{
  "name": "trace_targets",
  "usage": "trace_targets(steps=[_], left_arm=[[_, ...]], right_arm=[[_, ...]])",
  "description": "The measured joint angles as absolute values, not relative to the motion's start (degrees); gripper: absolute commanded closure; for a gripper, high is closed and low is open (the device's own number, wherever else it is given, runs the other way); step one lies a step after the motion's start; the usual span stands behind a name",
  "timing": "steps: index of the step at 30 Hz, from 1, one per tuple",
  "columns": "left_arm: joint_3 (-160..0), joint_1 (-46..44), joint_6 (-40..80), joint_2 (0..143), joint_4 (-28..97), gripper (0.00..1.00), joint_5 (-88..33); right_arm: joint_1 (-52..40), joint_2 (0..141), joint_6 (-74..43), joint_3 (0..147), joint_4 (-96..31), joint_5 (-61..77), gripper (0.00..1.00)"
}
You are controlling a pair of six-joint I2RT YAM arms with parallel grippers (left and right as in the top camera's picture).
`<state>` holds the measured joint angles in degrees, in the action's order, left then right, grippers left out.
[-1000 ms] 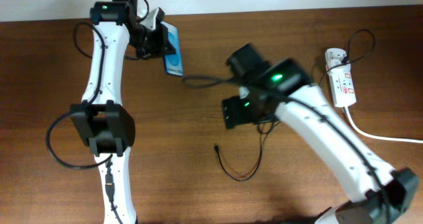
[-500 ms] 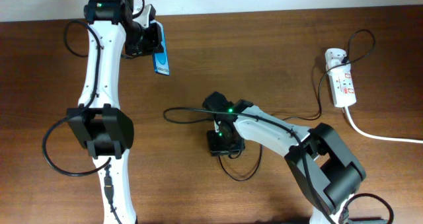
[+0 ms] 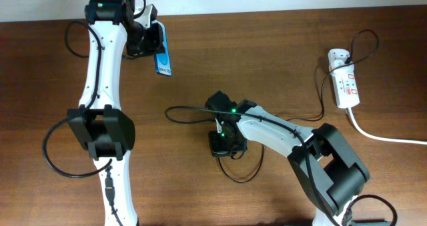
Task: Plug charger to phone and switch on socket
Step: 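Grasp the black charging cable plug with the right gripper, then bring the plug up to the phone's bottom port with the right gripper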
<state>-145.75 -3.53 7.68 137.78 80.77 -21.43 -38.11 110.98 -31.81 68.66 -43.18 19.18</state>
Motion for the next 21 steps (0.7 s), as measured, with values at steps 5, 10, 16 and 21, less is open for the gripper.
trace_targets(steps=[5, 10, 16, 21], left_arm=[[-145.8, -3.4, 7.7, 137.8, 79.9, 1.00, -25.3], [-145.7, -3.2, 6.6, 137.8, 74.9, 1.00, -38.1], [-145.8, 0.5, 4.9, 137.8, 68.8, 1.00, -74.8], [-145.8, 0.8, 5.0, 137.8, 68.8, 1.00, -86.4]], right_arm=[[-38.1, 111.0, -31.7, 68.7, -43.0, 20.4, 0.96], [-35.2, 111.0, -28.9, 71.8, -43.0, 27.5, 0.96], [-20.1, 107.8, -20.1, 79.4, -31.3, 56.9, 0.96], [-18.4, 107.3, -27.3, 79.5, -13.5, 68.6, 0.96]])
